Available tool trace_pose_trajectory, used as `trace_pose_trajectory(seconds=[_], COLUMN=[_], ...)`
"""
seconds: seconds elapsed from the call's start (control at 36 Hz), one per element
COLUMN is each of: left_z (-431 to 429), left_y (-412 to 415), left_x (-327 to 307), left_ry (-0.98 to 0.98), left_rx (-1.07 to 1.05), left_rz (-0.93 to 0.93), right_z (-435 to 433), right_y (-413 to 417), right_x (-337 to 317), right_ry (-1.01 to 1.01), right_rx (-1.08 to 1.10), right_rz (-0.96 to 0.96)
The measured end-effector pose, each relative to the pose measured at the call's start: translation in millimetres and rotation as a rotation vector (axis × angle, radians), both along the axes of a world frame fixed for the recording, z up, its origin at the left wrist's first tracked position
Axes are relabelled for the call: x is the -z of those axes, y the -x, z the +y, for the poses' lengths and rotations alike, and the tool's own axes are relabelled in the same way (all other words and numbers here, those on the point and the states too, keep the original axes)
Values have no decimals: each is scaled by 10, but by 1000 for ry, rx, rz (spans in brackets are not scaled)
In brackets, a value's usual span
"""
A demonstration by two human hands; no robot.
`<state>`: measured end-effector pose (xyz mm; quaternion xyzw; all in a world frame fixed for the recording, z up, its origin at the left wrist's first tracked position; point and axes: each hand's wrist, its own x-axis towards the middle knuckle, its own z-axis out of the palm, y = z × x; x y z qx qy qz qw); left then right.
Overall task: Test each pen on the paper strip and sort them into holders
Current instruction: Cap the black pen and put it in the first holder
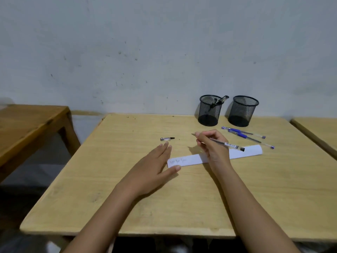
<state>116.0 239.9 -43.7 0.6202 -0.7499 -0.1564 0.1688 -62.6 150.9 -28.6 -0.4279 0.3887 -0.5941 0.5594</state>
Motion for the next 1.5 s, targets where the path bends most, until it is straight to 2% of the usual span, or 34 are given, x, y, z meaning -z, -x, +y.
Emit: trace_pose_trajectory(seconds=[0.11,0.31,0.5,0.58,0.67,0.69,0.83,1.25,1.42,1.5], left_z=[-378,-949,-981,-873,-694,-659,-551,-326,-261,-245], left_y=[-79,-123,-66,-18,88,114,167,274,294,333], left_x=[-32,142,74,-22,-158,-199,-395,-607,-662,-653], left_ry=[11,81,155,160,99,103,198,151,105,120], left_rx=[-86,-180,-224,-222,-208,-190,-137,-20,-20,-39], left_rz=[128,47,181,377,819,892,875,883,1098,1142], right_z=[-36,-96,-117,-88,-37,-17,98,293,318,334], right_y=[31,118,241,272,288,290,305,315,342,312], right_x=[-35,-176,-267,-287,-303,-310,-365,-498,-534,-528], right_ry=[-1,31,23,22,26,29,55,114,106,109], right_rx=[-42,-121,-173,-193,-204,-205,-223,-330,-288,-292], right_rz=[-59,-128,-152,-125,-108,-100,-75,18,12,-26])
